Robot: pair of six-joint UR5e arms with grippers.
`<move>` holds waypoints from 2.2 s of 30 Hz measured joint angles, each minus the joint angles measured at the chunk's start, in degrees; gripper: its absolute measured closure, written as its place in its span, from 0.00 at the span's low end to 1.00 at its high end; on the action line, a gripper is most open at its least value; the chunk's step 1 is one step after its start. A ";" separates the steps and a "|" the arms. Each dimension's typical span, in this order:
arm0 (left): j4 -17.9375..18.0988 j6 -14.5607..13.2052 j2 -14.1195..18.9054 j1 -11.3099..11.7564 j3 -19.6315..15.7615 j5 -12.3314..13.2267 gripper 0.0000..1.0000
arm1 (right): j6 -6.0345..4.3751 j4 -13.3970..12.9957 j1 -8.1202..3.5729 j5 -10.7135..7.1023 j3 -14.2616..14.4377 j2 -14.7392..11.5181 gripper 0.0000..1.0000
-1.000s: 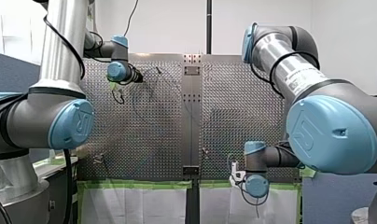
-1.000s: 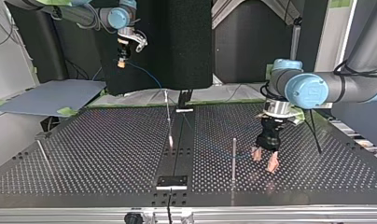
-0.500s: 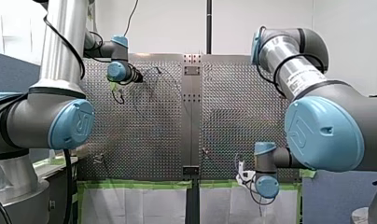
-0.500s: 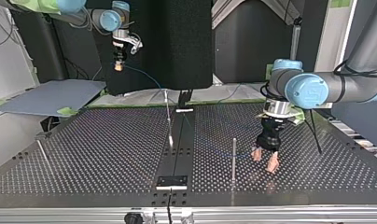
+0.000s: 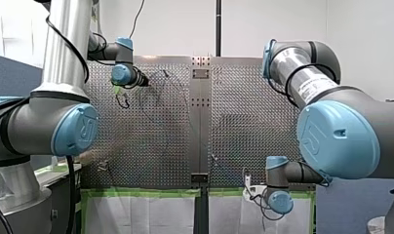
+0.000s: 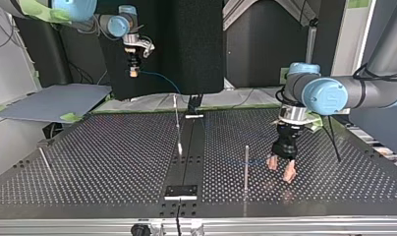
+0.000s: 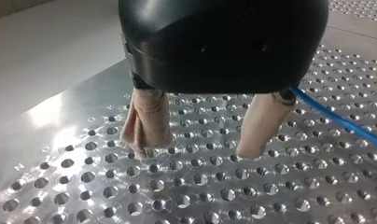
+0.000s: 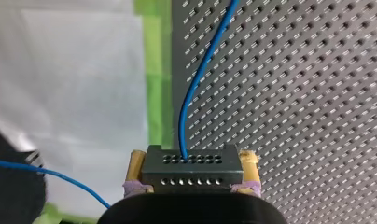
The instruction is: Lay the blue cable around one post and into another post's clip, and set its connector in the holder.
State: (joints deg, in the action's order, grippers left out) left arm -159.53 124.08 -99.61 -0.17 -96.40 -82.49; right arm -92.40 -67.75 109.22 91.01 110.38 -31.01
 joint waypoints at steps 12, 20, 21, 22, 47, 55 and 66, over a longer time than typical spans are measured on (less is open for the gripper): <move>0.00 0.19 0.00 0.19 0.00 0.01 0.00 | -1.12 3.02 -2.08 -3.30 -0.16 -5.51 1.00; -0.31 1.31 0.00 -0.13 0.01 0.66 0.00 | -1.09 3.60 -2.96 -3.37 -0.12 -5.68 1.00; -0.36 1.84 0.00 -0.25 0.00 1.01 0.00 | -1.08 3.70 -3.07 -3.37 -0.12 -5.68 1.00; -0.39 2.25 0.00 -0.32 0.00 1.26 0.00 | -1.07 3.78 -3.18 -3.37 -0.12 -5.68 1.00; 6.53 16.98 0.26 -0.49 -3.67 5.98 0.00 | -0.28 5.03 -3.44 -3.36 -0.13 -5.55 1.00; 4.21 21.38 1.61 -1.41 -3.69 5.73 0.00 | -0.04 5.32 -3.36 -3.35 -0.13 -5.56 1.00; -1.01 26.17 2.23 -1.99 -3.71 3.38 0.00 | -0.03 5.34 -3.21 -3.37 -0.13 -5.56 1.00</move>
State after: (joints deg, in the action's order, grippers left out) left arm -160.54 150.25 -97.37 -2.15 -100.10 -79.11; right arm -92.43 -62.41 106.01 87.64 110.25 -36.57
